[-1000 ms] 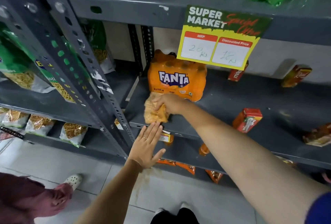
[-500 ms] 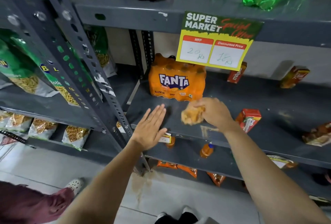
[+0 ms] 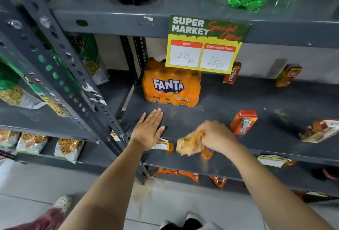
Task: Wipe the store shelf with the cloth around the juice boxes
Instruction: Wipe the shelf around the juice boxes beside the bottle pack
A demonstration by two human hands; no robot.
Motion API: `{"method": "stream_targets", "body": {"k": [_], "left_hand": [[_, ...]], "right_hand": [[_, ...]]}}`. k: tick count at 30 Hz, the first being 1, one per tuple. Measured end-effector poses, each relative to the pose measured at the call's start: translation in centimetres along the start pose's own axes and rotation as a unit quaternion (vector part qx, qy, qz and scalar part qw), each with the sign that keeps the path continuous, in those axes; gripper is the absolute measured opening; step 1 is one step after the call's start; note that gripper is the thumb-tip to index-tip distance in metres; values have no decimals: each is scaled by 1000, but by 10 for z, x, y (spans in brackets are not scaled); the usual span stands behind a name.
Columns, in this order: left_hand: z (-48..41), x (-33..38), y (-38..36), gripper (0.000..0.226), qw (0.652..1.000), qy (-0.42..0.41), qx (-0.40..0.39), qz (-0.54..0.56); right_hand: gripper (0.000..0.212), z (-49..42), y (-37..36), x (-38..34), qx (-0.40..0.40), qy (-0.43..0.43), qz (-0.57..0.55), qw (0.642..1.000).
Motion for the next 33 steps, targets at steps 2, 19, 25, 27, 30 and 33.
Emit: {"method": "stream_targets", "body": {"k": [2,19,25,27,30,33], "left_hand": [[0,0,-1,66,1000,2,-2,2],[-1,0,0,70,1000,5,2,-6],[0,1,1,63,1000,4,4,-1],[1,2,2,62,1000,4,5,3],[2,2,2,64,1000,3,-1,-2],[1,2,3,63,1000,4,11,-4]], "right_hand": [[23,-18,38,8,83,-20,-57,995],[23,25,-10,35,-6,-47,-49,998],[25,-87,60,34,164,-107,-40,980],[23,-115,54,31,156,-114,-25,981],[29,-134,31,33,108,-103,-30,988],[32,-124,15,32,96,-75,-33,992]]}}
Point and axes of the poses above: each hand's wrist, its own z-axis away from the middle knuckle, its own y-axis out of the back of the hand, x = y × z, the point moved 9 cm from there along -z, towards the middle knuckle, and after that the axes turned 2 degrees about -y, right-handed, at the moved point
